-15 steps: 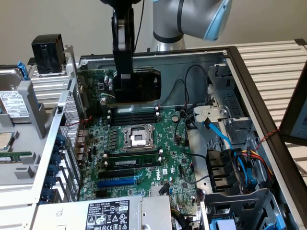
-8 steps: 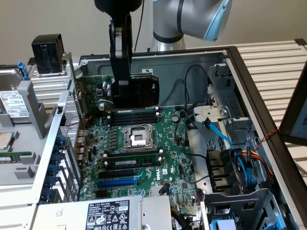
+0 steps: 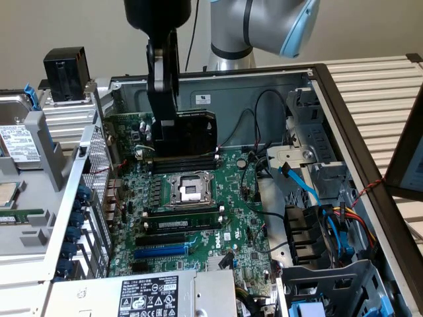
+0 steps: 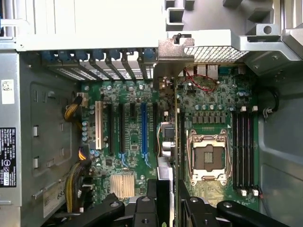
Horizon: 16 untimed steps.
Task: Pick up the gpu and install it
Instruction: 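Insert the gpu into the slot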
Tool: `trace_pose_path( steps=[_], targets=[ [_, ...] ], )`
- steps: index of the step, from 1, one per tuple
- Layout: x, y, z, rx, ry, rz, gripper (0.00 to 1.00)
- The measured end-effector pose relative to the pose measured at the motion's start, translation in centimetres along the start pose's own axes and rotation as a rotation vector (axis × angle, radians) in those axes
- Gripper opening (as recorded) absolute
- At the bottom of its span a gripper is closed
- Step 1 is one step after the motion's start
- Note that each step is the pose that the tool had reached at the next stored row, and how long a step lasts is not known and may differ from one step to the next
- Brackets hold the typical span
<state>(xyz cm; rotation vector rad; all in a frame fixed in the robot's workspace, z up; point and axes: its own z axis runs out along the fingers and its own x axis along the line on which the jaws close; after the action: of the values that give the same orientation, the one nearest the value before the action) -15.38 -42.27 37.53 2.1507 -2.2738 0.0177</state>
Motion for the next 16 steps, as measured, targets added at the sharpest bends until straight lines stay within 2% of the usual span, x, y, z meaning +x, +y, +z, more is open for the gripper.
trace_pose_path(
  steps=[9, 16],
  targets=[
    [1.0, 0.10, 1.66, 0.0009, -0.0001, 0.008, 0.27],
    [1.1, 0.29, 2.93, 0.0008, 0.0000, 0.013, 0.27]
  ],
)
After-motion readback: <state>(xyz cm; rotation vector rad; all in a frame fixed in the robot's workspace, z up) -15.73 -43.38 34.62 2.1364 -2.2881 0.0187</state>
